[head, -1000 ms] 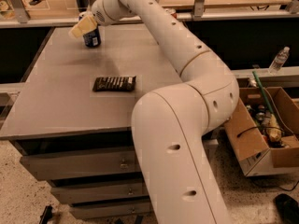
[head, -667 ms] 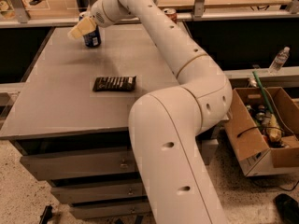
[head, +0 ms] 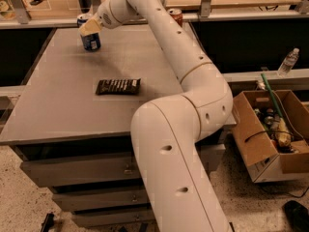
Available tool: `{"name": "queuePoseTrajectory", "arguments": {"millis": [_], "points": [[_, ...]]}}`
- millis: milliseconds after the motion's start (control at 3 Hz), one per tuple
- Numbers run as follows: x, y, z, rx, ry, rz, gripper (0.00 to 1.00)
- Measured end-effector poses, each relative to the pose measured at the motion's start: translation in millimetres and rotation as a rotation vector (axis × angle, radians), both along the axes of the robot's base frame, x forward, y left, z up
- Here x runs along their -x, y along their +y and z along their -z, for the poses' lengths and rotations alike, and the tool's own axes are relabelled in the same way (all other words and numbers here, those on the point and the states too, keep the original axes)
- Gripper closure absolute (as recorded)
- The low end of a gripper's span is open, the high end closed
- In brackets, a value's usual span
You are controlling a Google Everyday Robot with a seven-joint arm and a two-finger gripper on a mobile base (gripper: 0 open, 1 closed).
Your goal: Move pepsi can near rxbar chocolate
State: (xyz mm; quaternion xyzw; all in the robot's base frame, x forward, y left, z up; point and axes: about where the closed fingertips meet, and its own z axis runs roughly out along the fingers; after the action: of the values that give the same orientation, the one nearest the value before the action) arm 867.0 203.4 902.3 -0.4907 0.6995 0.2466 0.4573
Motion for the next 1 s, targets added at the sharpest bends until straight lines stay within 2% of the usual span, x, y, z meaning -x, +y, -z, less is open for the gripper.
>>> {"name": "queuePoseTrajectory", "arguments": {"millis": [667, 1000], "points": [[3.0, -16.4, -6.6, -0.014, -0.005, -0.031, 0.88], [10.0, -30.5, -14.3, -0.018, -0.004, -0.051, 1.00]]}}
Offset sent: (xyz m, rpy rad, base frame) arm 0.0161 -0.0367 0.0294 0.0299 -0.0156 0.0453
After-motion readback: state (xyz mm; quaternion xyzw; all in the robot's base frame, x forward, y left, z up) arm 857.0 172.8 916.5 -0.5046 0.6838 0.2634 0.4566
